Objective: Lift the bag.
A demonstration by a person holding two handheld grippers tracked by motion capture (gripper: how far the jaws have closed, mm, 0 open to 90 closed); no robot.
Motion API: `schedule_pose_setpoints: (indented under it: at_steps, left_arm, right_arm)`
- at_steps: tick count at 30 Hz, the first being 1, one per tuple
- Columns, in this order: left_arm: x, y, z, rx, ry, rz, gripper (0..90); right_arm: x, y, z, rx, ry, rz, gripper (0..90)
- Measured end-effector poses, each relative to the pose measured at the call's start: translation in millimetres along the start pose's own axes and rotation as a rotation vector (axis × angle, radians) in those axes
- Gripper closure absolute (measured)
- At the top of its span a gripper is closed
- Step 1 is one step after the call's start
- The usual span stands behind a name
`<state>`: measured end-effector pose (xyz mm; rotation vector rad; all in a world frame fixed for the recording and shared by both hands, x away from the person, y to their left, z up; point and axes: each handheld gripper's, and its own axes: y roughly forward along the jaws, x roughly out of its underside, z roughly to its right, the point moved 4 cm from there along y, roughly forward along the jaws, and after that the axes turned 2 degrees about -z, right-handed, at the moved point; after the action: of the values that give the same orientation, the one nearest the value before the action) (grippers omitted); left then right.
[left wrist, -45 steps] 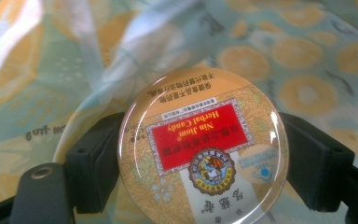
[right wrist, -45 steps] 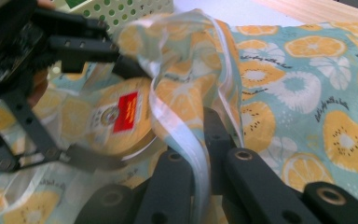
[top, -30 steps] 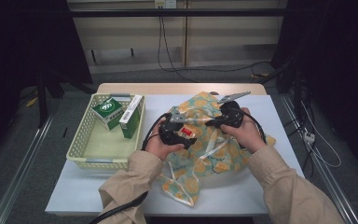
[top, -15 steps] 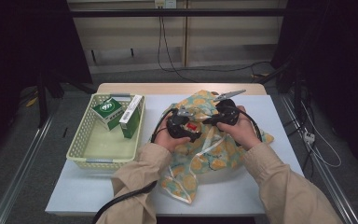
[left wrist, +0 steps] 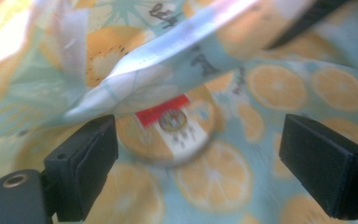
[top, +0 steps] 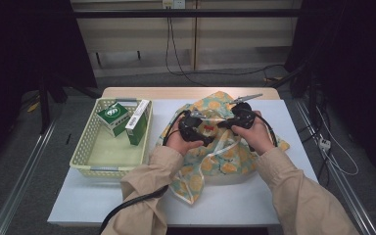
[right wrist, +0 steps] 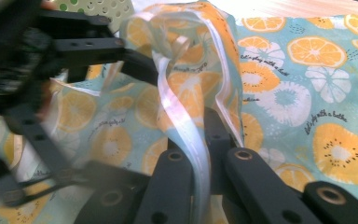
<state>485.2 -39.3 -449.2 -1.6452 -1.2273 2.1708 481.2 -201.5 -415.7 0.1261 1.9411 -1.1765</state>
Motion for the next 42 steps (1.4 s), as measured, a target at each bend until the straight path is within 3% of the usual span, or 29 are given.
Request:
schedule_pose_setpoints:
  at_steps: [14,15,16,18,19,20,23,27,36,42]
  left_arm:
    - [4.5,-67.3,6.3,-0.013,0.018,0.028,10.3]
    - [4.2,-72.5,5.8,-0.037,0.022,0.024,10.3]
    - [3.9,-76.7,4.6,-0.014,0.021,0.036,10.3]
    - [3.4,-86.1,2.4,-0.014,0.01,0.049,10.0]
    - [3.4,-91.1,0.3,-0.046,0.012,0.043,10.0]
    - [3.8,-95.2,-2.1,-0.027,0.009,0.047,10.0]
    - [6.2,-106.8,-11.9,-0.05,0.005,0.036,10.0]
    - [11.3,-121.3,-26.1,-0.059,-0.029,0.05,9.6]
    - [25.7,-152.1,-66.8,-0.142,-0.068,0.047,9.3]
    - [36.5,-165.2,-84.9,-0.18,-0.088,0.042,8.7]
  right_arm:
    - [7.1,-1.0,-13.6,-0.008,-0.022,-0.004,90.0]
    - [7.4,-1.8,-13.9,-0.009,-0.023,-0.005,90.0]
    - [7.4,-2.5,-14.2,-0.01,-0.023,-0.004,90.0]
    - [7.6,-3.7,-14.1,-0.009,-0.024,-0.005,90.0]
    - [7.2,-4.4,-13.9,-0.008,-0.026,0.0,90.0]
    - [6.9,-5.2,-14.3,-0.011,-0.023,0.0,90.0]
    - [6.5,-6.3,-15.0,-0.011,-0.027,0.003,90.0]
    - [6.9,-6.2,-15.0,-0.013,-0.032,0.002,90.0]
    - [7.2,-5.2,-12.7,-0.017,-0.025,0.0,90.0]
    - [7.6,-4.6,-11.8,-0.021,-0.024,0.001,90.0]
